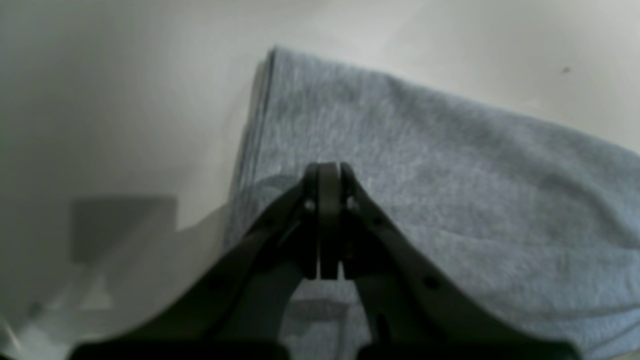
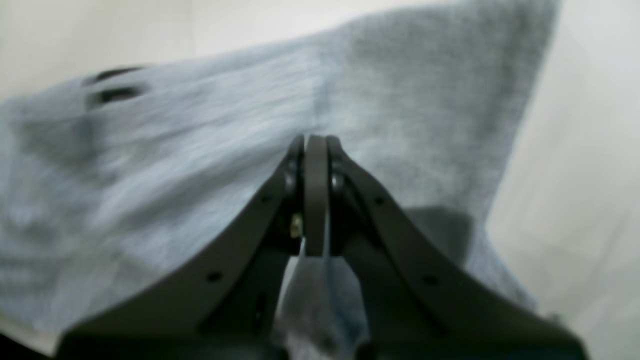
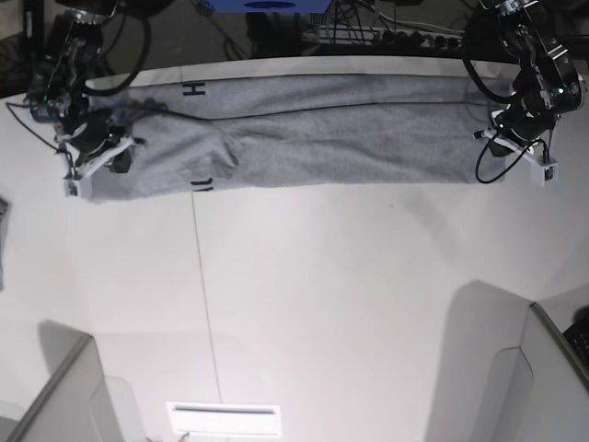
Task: Fold the T-shirt properly
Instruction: 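Open both grippers and pull them back off the folded strip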
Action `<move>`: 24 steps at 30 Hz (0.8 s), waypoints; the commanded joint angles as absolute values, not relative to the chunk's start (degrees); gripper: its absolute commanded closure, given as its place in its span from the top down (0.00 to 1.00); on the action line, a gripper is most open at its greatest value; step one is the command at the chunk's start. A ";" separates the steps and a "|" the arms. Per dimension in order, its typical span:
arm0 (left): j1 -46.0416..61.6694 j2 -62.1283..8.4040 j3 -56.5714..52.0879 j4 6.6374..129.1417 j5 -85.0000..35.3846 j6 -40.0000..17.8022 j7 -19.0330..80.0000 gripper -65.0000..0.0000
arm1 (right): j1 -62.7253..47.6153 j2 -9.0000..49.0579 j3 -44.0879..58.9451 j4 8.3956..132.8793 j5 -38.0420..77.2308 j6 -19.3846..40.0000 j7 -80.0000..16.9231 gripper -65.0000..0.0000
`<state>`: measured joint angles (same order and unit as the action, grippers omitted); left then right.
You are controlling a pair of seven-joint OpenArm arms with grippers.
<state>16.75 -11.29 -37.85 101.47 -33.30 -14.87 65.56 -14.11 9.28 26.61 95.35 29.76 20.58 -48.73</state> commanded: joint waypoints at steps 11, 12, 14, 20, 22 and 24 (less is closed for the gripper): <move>13.41 -12.00 -30.81 88.48 -25.01 -14.46 54.81 0.00 | -5.93 12.44 27.03 81.10 22.20 20.26 -43.03 0.00; 12.70 -11.91 -30.81 87.69 -24.40 -14.46 54.64 0.00 | -4.88 12.26 27.03 79.60 20.53 20.26 -42.33 0.00; 10.68 -11.91 -30.37 86.46 -23.96 -14.46 54.73 0.00 | -2.86 12.26 27.03 76.97 18.59 20.26 -40.57 0.00; 4.26 -12.09 -30.73 84.70 -23.60 -14.46 54.99 0.00 | 3.03 12.44 28.44 73.10 15.08 20.09 -39.60 0.00; 2.59 -12.09 -30.81 85.14 -23.69 -14.46 55.52 0.00 | 4.26 12.35 29.49 73.54 14.46 20.09 -39.78 0.00; 0.75 -12.18 -30.90 86.20 -23.96 -14.46 58.15 0.00 | 5.23 12.35 29.67 75.38 14.73 20.18 -41.63 0.00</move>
<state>1.63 -11.25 -30.68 84.86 -23.97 -14.81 59.22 3.97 11.16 29.17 73.82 14.83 20.40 -42.70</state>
